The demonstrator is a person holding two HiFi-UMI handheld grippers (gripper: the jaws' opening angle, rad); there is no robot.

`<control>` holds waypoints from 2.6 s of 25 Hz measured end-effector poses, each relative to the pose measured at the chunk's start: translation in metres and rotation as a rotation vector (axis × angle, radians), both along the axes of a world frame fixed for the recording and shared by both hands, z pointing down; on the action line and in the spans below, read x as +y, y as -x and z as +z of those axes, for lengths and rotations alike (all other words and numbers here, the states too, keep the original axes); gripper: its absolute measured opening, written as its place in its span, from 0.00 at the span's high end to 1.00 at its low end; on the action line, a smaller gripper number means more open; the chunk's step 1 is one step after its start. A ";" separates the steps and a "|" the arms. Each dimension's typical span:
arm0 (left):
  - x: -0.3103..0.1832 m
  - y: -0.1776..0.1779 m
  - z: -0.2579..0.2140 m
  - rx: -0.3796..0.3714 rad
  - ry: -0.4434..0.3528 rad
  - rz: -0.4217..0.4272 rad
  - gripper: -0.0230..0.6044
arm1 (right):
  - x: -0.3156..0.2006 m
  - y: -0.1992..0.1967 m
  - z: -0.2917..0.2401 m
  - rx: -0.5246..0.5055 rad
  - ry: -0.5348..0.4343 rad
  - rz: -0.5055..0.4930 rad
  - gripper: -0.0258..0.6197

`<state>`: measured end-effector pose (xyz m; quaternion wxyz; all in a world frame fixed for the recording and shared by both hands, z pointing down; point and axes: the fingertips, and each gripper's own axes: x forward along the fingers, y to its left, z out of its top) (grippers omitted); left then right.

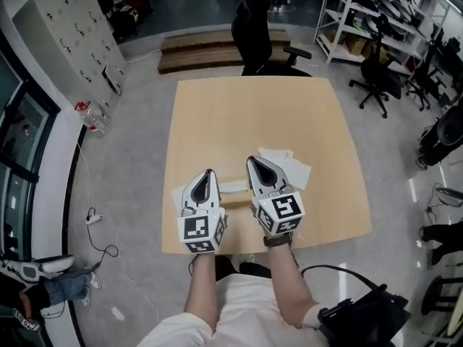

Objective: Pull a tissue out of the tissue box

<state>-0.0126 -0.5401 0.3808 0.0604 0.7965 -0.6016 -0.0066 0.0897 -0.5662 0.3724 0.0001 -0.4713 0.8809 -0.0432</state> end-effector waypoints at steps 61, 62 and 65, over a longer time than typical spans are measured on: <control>-0.076 0.029 0.190 0.084 0.344 0.050 0.96 | -0.043 0.059 0.271 0.643 0.478 -0.116 0.95; -0.078 0.029 0.184 0.082 0.332 0.048 0.96 | -0.046 0.060 0.264 0.627 0.471 -0.116 0.95; -0.081 0.030 0.164 0.076 0.299 0.046 0.96 | -0.052 0.061 0.241 0.595 0.436 -0.107 0.95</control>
